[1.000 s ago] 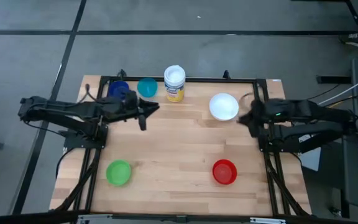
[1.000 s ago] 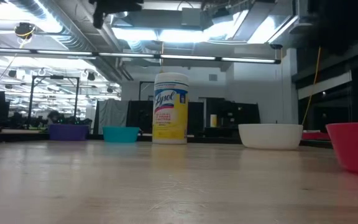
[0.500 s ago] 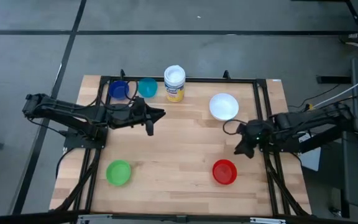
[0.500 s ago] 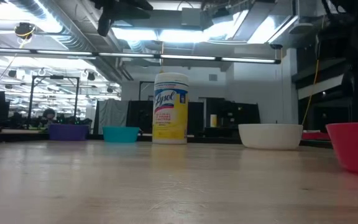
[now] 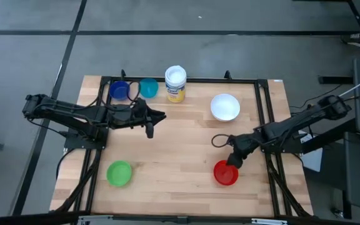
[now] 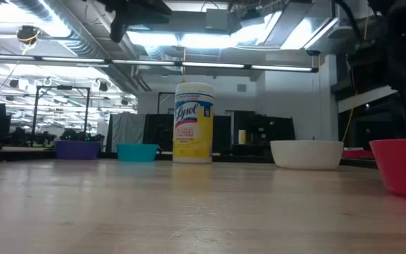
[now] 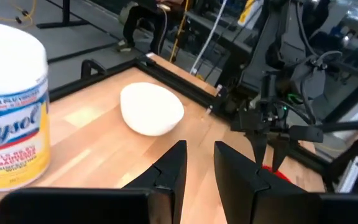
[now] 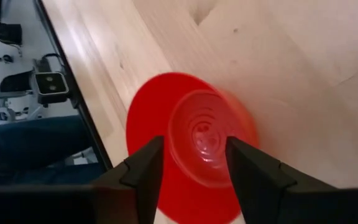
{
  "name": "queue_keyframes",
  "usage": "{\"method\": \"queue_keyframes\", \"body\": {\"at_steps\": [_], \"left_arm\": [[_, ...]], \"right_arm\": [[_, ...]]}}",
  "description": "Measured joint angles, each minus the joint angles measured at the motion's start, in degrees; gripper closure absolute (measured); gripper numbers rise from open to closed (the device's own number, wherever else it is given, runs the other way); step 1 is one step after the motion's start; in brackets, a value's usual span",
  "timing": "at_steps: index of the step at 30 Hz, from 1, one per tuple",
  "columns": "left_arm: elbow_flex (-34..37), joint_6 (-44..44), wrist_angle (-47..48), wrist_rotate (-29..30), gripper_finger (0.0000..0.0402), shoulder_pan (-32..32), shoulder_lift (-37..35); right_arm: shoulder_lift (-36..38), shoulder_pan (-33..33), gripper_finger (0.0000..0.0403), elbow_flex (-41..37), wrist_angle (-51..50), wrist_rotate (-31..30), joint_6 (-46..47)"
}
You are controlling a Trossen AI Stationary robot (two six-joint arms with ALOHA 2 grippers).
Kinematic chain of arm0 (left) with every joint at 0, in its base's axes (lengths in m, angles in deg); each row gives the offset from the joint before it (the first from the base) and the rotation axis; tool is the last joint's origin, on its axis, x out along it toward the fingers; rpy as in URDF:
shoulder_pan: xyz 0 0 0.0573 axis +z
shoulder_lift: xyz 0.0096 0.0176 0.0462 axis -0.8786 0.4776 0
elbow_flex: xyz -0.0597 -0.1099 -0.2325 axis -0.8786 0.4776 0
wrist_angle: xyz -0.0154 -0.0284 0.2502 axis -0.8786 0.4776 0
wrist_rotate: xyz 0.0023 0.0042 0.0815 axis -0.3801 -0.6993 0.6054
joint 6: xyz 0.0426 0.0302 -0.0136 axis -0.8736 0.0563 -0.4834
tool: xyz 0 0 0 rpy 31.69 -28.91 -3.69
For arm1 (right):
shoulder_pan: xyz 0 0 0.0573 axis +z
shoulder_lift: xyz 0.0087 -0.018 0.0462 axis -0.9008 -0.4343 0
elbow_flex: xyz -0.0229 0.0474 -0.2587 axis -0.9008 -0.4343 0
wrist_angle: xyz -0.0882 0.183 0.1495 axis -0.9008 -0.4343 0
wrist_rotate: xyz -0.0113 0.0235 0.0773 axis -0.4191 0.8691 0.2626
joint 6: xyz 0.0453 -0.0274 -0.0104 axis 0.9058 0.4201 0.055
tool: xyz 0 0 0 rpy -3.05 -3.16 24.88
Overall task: Nest bowls inside each other
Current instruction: Stack the red bowl on the white bowl
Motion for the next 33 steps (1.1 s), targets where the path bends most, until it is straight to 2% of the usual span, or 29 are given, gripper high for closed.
{"method": "queue_keyframes", "body": {"at_steps": [6, 11, 14, 17, 20, 26, 33], "left_arm": [[0.0, 0.0, 1.45, -0.99, 0.0324, 0.0, 0.0], [0.0, 0.0, 1.72, -2.38, 0.0324, 0.0, 0.0], [0.0, -0.02, 1.61, -2.97, 0.0324, 0.06, 0.0], [0.0, -0.03, 1.44, -3.83, 0.0324, 0.58, 0.0], [0.0, -0.95, 1.18, -4.93, 0.0324, 1.38, 0.0], [0.0, -1.5, 1.19, -6.57, 0.0324, 2.76, 0.0], [0.0, -2.21, 1.24, -6.95, 0.0324, 3.25, 0.0]], "right_arm": [[-4.21, 0.85, 0.0221, 0.0, 3.61, 0.0, 2.19], [-4.9, 0.85, 0.0227, 0.0, 5.24, -0.87, 2.54], [-4.79, 0.26, 0.0228, 0.19, 10.69, -0.82, 2.96], [-4.63, -1.01, 0.0224, 2.93, 10.58, -1.3, 1.52], [-4.62, -2.75, 0.0221, 6.51, 3.98, -1.37, -1.46], [-4.75, -3.91, 0.0227, 11.4, -19.7, -0.82, -7.06], [-5.04, -3.5, 0.0224, 11.56, -21.4, 0.81, -7.4]]}}
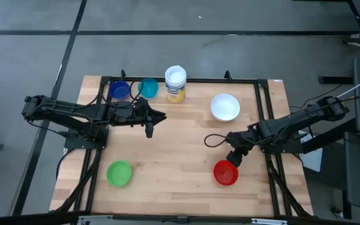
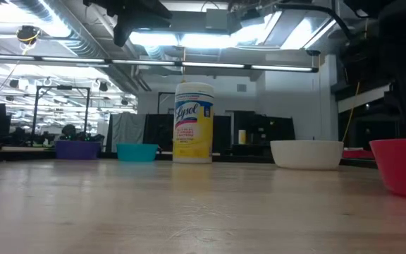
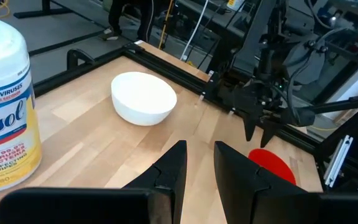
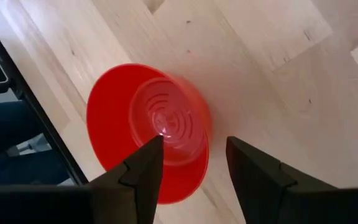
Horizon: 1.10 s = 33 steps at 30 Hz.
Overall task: Nest bowls inside each other
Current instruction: Stack the red bowl on the white bowl
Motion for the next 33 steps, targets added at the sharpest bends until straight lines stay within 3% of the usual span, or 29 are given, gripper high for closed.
{"method": "queue_keyframes", "body": {"at_steps": [17, 26, 29, 32, 33], "left_arm": [[0.0, -0.79, 0.14, -4.39, 0.0324, 3.55, 0.0], [0.0, -0.82, 0.64, -5.46, 0.0324, 3.58, 0.0], [0.0, -1.27, 0.88, -5.66, 0.0324, 3.59, 0.0], [0.0, -1.27, 0.94, -5.93, 0.0324, 3.59, 0.0], [0.0, -1.27, 0.94, -5.99, 0.0324, 3.59, 0.0]], "right_arm": [[-7.64, 0.11, 0.0218, 0.02, 4.72, 1.77, -1.1], [-12.87, 0.11, 0.0237, 0.02, 7.85, 2.19, -1.08], [-13.87, 0.09, 0.0277, 0.02, 7.89, 1.79, -0.2], [-13.77, 0.09, 0.0371, 0.0, 10.32, -0.55, -0.02], [-13.44, 0.07, 0.0385, 0.0, 11.61, -1.85, 0.13]]}}
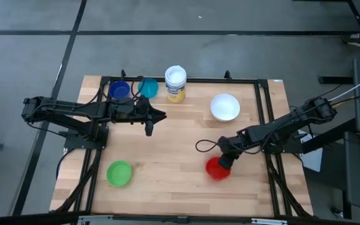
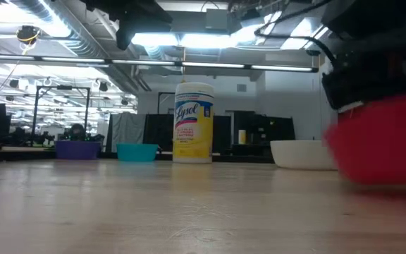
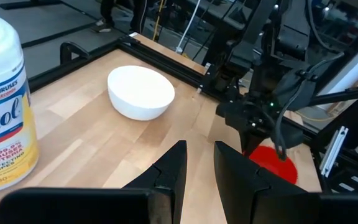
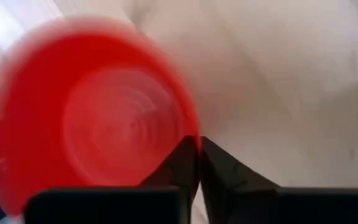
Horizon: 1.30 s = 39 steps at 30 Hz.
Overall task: Nest bowls inside each other
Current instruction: Stack the red bowl on the white bowl
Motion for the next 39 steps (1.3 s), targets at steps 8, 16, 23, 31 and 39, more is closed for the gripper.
{"method": "queue_keyframes", "body": {"at_steps": [8, 16, 23, 31, 39], "left_arm": [[0.0, 0.0, -0.01, -0.06, 0.0324, 0.0, 0.0], [0.0, 0.0, -0.04, -0.08, 0.0324, 0.0, 0.0], [0.0, 0.0, -0.03, -0.08, 0.0324, -0.22, 0.0], [0.0, -0.46, -0.02, -1.4, 0.0324, -0.22, 0.0], [0.0, -0.57, -0.02, -1.53, 0.0324, -0.22, 0.0]], "right_arm": [[5.0, -5.04, 0.0398, 5.11, 3.74, -6.34, -2.66], [11.69, -20.16, 0.04, 12.87, -5.48, -17.25, -12.17], [13.98, -35.5, 0.0401, 14.73, -23.32, -20.73, -19.72], [13.74, -46.19, 0.0401, 14.73, -25.41, -21.79, -25.6], [13.26, -52.9, 0.0401, 14.73, -26.98, -22.54, -28.44]]}}
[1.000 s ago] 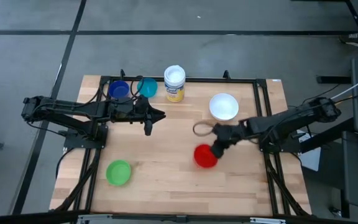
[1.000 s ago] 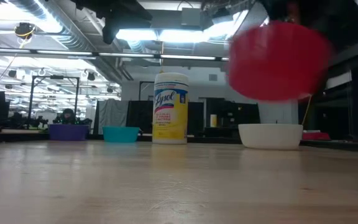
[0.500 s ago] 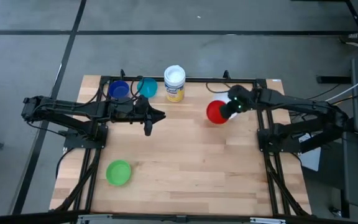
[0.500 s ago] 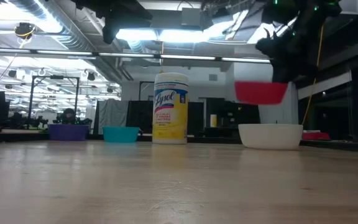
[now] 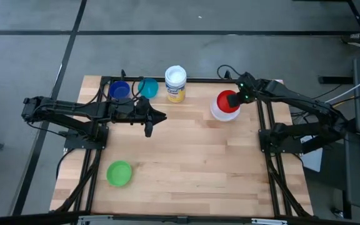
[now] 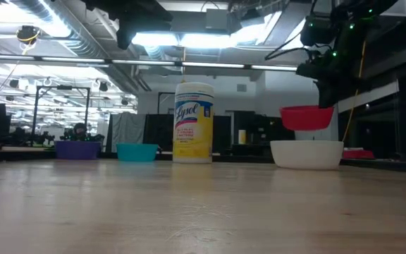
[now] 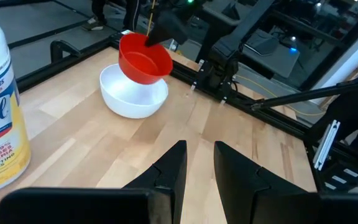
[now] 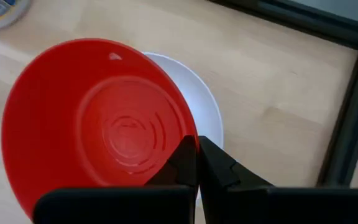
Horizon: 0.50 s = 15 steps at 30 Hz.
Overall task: Nest bowls inside each other
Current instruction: Stack the red bowl on the white bowl
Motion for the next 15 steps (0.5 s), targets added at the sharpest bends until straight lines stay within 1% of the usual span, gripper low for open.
{"method": "queue_keyframes", "body": {"at_steps": [6, 15], "left_arm": [[0.0, -0.44, 0.0, -0.02, 0.0324, 0.0, 0.0], [0.0, -0.46, 0.0, -0.04, 0.0324, 0.0, 0.0]], "right_arm": [[-2.29, -1.59, 0.0401, -2.31, 0.49, 0.07, -0.52], [-4.85, -2.95, 0.0401, -6.79, 6.36, 1.52, -0.26]]}}
